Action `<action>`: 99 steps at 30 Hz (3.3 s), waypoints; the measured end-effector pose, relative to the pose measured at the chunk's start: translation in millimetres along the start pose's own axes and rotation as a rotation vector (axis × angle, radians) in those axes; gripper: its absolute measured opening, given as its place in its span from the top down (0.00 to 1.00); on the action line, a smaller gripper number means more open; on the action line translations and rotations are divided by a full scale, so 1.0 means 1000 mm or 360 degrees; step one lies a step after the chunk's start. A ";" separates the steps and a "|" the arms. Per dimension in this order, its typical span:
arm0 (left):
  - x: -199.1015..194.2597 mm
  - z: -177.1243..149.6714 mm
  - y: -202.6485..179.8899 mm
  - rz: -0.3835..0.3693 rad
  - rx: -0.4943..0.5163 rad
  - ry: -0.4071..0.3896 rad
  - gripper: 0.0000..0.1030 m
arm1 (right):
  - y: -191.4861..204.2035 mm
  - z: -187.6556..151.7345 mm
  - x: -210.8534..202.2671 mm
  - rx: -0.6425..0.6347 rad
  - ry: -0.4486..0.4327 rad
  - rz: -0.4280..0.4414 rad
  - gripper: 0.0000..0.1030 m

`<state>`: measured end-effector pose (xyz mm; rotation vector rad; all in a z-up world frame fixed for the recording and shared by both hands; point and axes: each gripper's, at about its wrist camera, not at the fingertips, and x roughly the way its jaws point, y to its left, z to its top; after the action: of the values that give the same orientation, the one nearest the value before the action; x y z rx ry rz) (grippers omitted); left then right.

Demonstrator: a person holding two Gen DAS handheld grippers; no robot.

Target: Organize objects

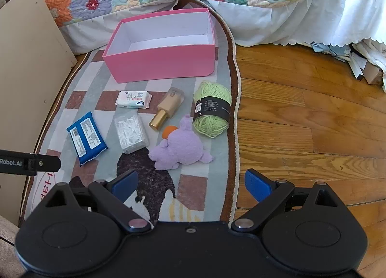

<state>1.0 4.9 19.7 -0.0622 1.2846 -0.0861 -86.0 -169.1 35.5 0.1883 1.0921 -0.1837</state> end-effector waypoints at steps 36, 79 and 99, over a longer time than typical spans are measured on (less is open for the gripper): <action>0.059 0.067 -0.087 -0.0197 0.0144 -0.0171 0.03 | -0.042 0.002 0.051 -0.0287 -0.0287 0.0417 0.05; 0.198 0.059 -0.108 -0.0764 0.0255 -0.0024 0.59 | -0.021 -0.036 0.183 0.0089 -0.0145 0.0302 0.38; 0.188 0.046 -0.119 -0.0933 0.0308 0.0149 0.74 | 0.009 -0.040 0.169 -0.0043 -0.0230 0.0109 0.43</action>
<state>94.4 -132.5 -135.5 -0.2700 1.3119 -0.7217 -42.8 -160.1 -132.6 0.1849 0.9426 -0.1190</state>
